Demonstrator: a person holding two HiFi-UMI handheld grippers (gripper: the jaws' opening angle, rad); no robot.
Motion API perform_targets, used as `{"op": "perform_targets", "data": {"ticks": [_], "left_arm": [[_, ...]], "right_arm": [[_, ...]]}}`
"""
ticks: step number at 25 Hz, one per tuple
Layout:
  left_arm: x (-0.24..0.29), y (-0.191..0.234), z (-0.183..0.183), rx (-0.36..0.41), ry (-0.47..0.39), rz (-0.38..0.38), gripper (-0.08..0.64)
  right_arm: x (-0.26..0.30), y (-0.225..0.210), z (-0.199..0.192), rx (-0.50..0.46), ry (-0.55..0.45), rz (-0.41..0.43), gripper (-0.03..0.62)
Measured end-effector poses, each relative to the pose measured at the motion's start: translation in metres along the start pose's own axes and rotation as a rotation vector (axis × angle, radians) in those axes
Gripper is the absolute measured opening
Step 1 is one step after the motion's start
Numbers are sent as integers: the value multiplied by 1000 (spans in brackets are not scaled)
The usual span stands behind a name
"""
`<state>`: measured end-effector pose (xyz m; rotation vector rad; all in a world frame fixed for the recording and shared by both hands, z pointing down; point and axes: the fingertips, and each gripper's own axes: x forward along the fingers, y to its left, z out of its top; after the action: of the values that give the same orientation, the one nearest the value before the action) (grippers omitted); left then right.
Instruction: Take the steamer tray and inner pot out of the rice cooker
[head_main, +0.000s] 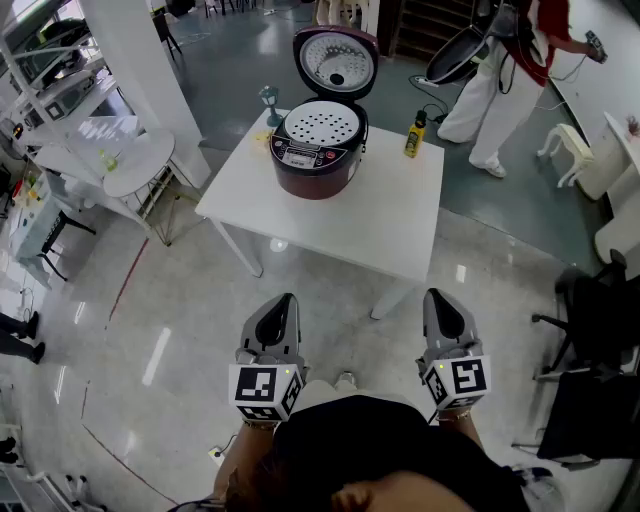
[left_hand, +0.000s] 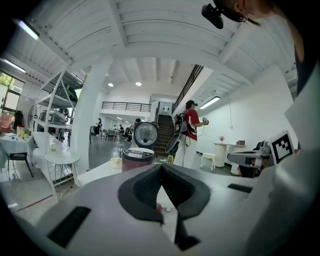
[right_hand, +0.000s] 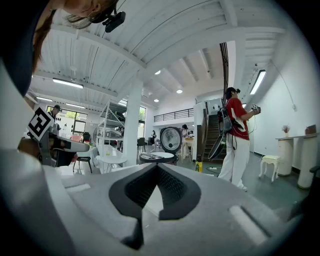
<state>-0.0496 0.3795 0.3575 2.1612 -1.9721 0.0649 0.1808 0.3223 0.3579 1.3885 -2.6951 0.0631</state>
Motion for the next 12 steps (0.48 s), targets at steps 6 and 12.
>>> {"op": "perform_targets", "data": {"ticks": [6,12], "left_arm": [[6,5,1,3,7,19,5],[10,0,-1,7,6,12,5]], "right_arm": [[6,-4,-6,-5,21,2,6],[6,-13,-5,21,-6,-11,6]]}}
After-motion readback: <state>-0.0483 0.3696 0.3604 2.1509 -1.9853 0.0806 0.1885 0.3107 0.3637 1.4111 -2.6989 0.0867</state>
